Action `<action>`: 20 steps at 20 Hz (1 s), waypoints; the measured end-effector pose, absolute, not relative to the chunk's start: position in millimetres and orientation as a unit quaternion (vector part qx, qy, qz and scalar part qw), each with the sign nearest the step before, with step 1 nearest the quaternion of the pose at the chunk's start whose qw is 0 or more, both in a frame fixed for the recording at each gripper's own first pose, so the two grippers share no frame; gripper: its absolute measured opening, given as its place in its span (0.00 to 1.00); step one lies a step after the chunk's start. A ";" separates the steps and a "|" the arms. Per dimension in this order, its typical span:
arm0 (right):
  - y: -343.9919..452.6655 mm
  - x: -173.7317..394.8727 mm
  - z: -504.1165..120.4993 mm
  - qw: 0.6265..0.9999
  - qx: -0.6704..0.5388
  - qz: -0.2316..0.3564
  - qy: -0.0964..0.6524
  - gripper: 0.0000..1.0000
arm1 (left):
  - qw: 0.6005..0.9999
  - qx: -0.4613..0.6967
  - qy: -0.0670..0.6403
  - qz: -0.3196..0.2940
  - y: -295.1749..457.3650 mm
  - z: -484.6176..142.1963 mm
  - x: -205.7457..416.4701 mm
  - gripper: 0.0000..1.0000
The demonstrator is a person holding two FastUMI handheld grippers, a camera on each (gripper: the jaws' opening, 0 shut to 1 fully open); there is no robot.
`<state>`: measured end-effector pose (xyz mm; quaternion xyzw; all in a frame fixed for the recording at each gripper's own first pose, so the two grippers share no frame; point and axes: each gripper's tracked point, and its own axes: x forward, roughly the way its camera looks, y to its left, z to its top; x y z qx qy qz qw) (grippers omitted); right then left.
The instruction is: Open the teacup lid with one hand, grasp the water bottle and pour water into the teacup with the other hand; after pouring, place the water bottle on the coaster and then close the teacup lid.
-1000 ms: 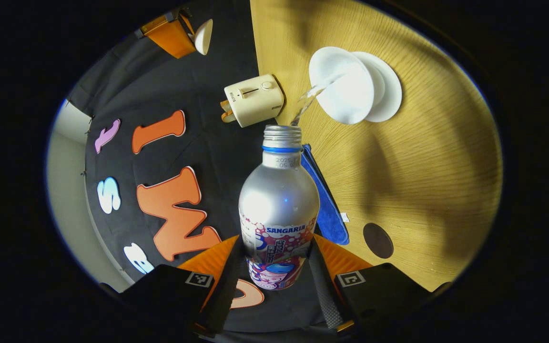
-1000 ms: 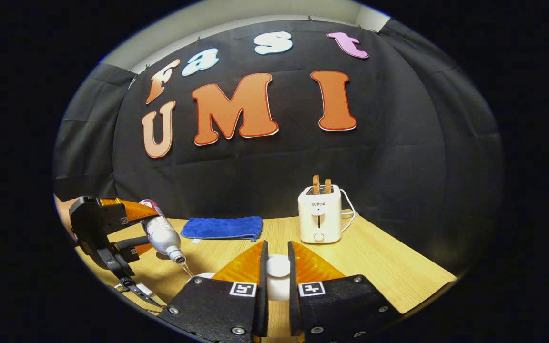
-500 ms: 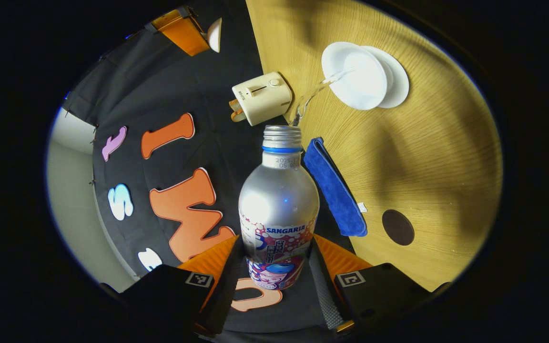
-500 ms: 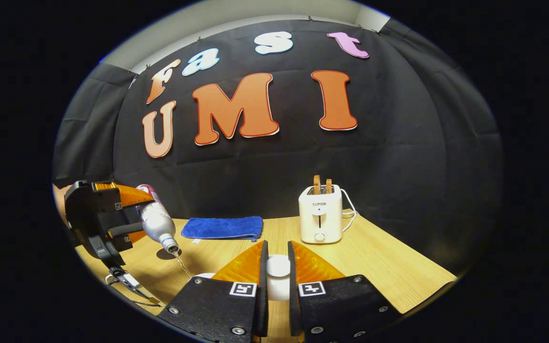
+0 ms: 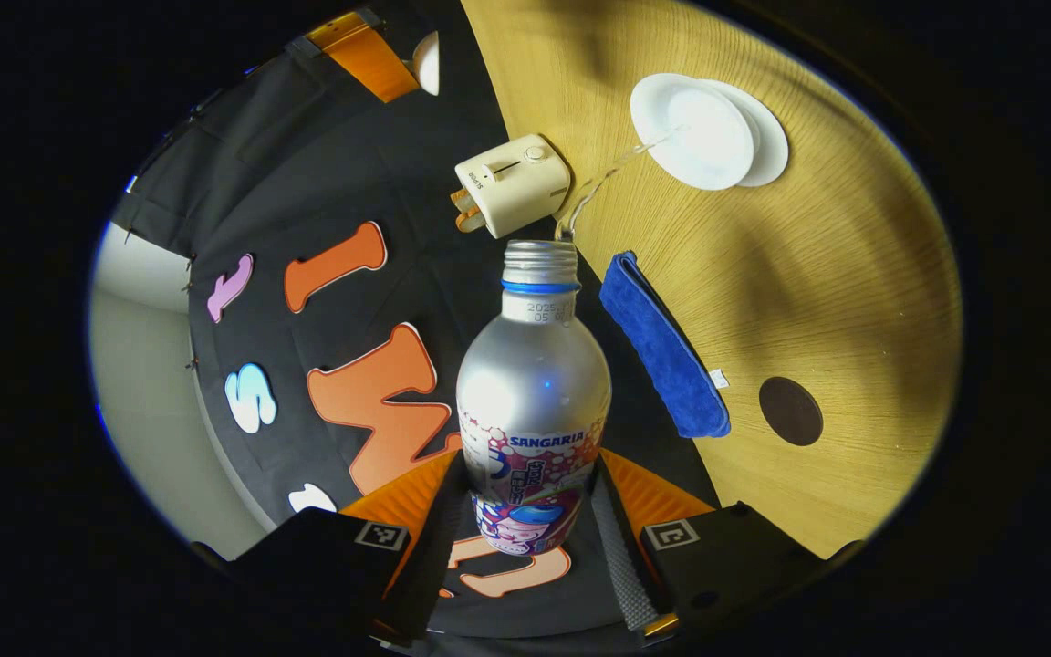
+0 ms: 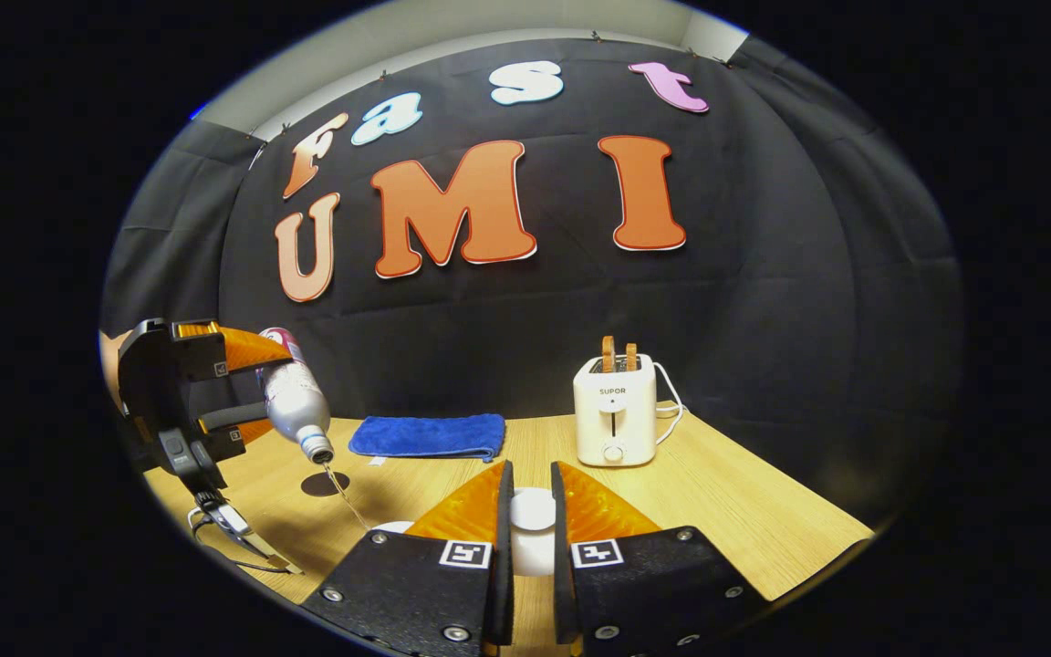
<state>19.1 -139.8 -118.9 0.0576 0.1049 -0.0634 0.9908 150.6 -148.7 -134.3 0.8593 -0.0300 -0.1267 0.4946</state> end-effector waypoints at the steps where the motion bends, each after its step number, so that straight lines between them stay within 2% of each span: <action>1: -139.8 19.2 -118.9 0.991 0.059 -0.062 0.105 0.18 | 0.492 0.861 -0.032 -0.128 -150.2 -134.0 149.3 0.78; 20: -127.8 15.8 -126.2 0.991 0.057 -0.056 0.111 0.18 | 0.455 0.875 -0.067 -0.152 -177.7 -176.5 139.1 0.80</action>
